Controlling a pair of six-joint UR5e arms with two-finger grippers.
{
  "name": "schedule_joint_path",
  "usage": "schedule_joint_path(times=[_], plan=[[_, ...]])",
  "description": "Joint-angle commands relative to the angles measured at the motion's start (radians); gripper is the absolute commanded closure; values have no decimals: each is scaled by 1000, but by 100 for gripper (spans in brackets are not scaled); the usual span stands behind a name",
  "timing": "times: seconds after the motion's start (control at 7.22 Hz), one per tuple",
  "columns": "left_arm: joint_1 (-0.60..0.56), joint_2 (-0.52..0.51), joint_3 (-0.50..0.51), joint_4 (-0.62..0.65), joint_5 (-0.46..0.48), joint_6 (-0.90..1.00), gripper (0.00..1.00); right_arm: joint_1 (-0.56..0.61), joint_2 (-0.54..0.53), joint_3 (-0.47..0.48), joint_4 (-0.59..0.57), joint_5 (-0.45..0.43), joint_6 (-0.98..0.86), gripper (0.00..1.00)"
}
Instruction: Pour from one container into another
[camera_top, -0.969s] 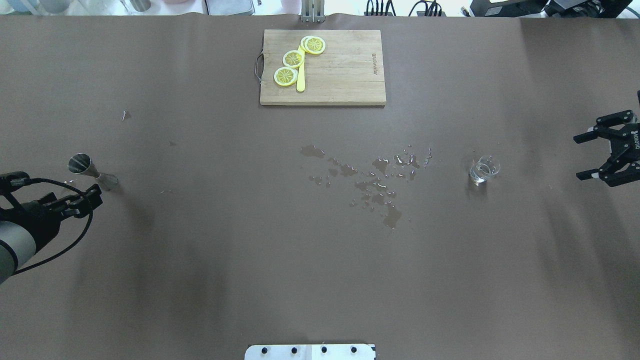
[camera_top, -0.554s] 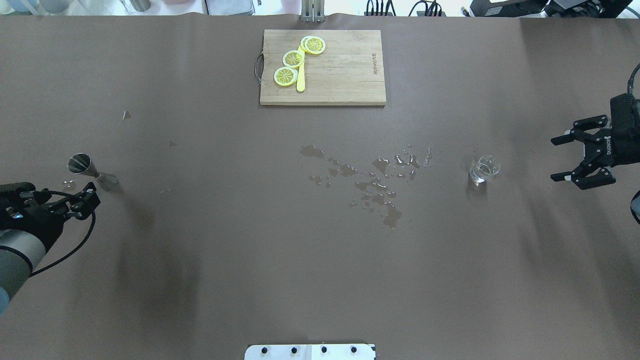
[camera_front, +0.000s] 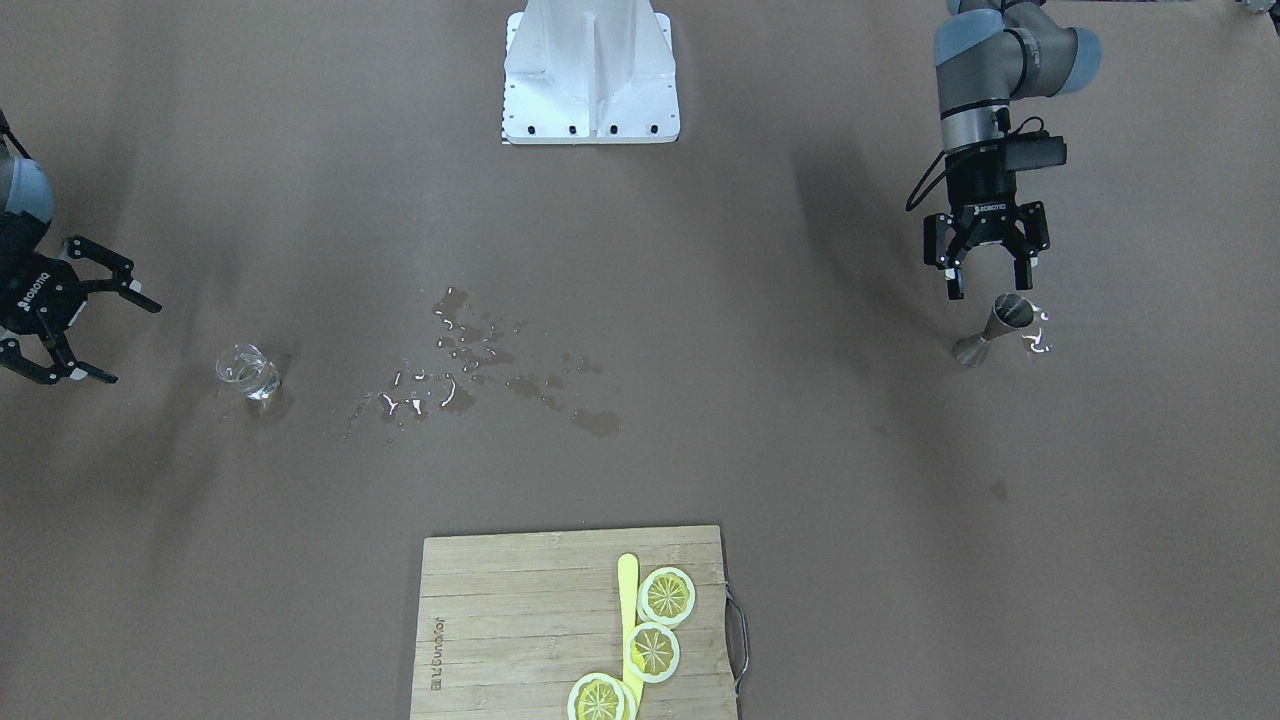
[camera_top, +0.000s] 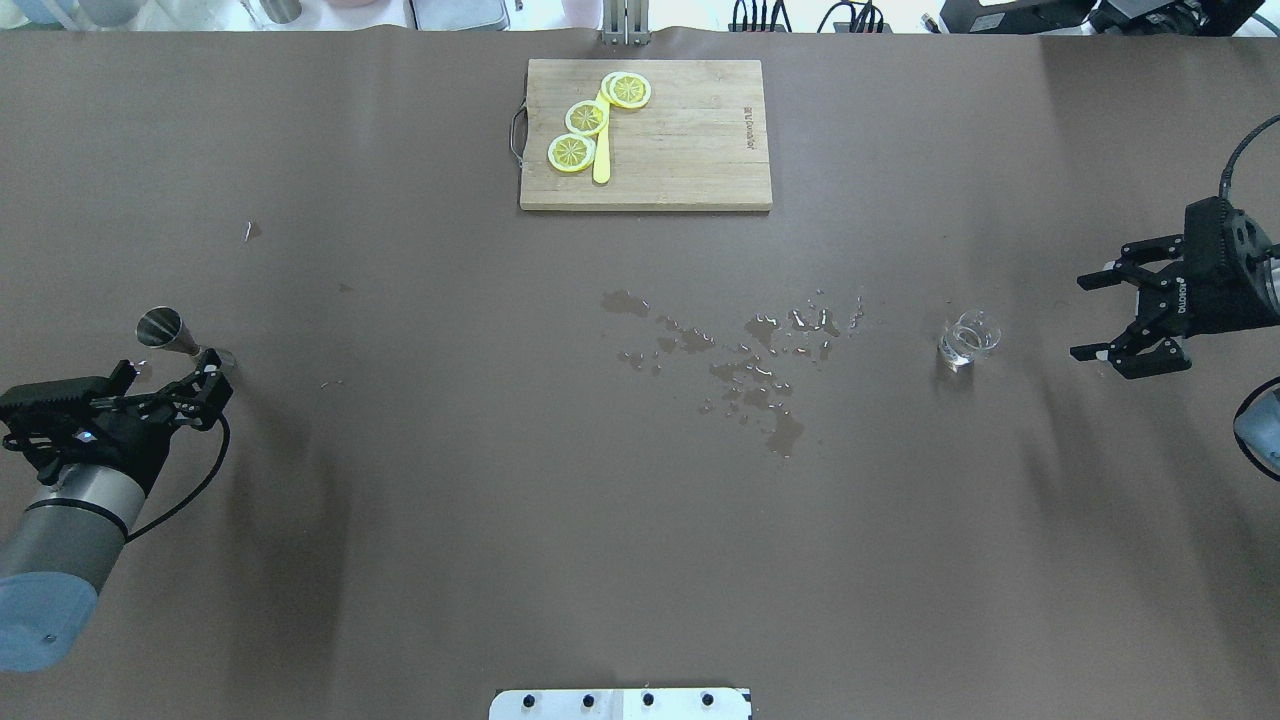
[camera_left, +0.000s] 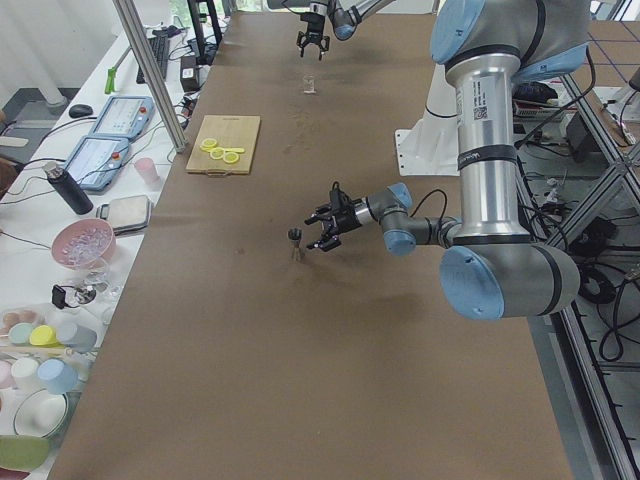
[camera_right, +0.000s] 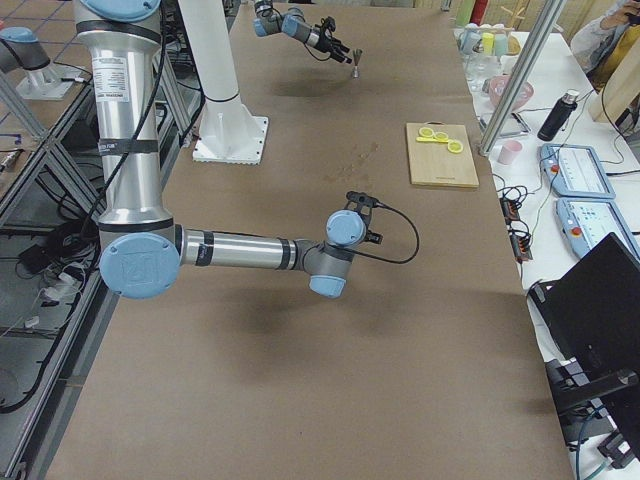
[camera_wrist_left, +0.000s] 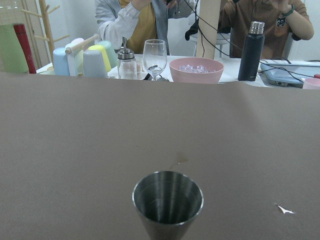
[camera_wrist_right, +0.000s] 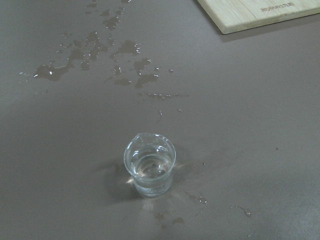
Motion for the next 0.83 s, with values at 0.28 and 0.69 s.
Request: schedule_joint_path(times=[0.28,0.69], plan=[[7,-78,146,-11,165,0,5,-22,49,-29,0,-24,42,4],[7,-129,208,-29,173,0,5,-52,70,-72,11,-42,42,4]])
